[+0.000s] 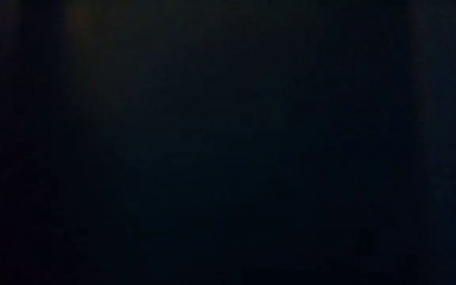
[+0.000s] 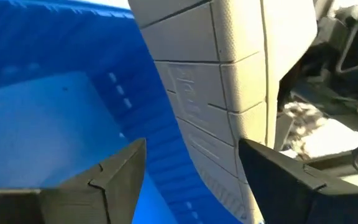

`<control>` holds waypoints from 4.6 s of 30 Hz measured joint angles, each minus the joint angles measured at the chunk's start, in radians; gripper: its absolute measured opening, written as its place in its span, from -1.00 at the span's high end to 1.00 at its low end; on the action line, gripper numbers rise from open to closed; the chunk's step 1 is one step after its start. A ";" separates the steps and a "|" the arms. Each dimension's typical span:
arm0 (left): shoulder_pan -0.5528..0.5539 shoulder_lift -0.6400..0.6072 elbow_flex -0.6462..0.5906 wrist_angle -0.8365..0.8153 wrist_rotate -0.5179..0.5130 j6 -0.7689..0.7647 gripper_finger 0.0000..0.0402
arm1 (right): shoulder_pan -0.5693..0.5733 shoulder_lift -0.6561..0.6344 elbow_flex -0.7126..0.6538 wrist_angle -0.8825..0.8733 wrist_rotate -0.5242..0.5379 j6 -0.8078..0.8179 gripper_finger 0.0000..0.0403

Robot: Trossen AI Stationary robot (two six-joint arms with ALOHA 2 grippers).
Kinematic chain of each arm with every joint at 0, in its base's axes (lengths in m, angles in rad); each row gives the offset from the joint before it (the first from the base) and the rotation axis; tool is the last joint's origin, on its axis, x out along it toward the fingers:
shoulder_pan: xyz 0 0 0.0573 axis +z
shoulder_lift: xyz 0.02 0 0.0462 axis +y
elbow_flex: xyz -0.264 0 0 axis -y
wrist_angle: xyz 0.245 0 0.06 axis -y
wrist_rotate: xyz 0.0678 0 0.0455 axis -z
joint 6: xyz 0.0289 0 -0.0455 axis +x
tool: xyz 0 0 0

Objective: Pick and place slides into bin
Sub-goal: Put the right gray slipper into the blue bin

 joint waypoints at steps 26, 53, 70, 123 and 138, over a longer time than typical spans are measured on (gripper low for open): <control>-0.001 -0.008 0.005 -0.058 0.045 0.048 -0.27 | -0.002 0.004 -0.005 -0.020 -0.111 0.086 1.00; -0.002 0.022 0.002 0.004 -0.004 0.101 -0.26 | 0.022 0.052 -0.010 0.022 -0.110 0.126 1.00; -0.003 0.029 0.003 0.022 0.058 0.274 0.82 | 0.090 0.029 -0.010 0.105 -0.138 0.037 1.00; -0.035 -0.019 0.004 0.035 0.594 0.626 0.84 | -0.175 -0.497 -0.232 0.003 -1.236 0.270 0.05; -0.054 -0.012 0.004 0.057 0.665 0.633 0.84 | -0.326 -0.907 -1.041 0.974 -1.553 0.921 -0.15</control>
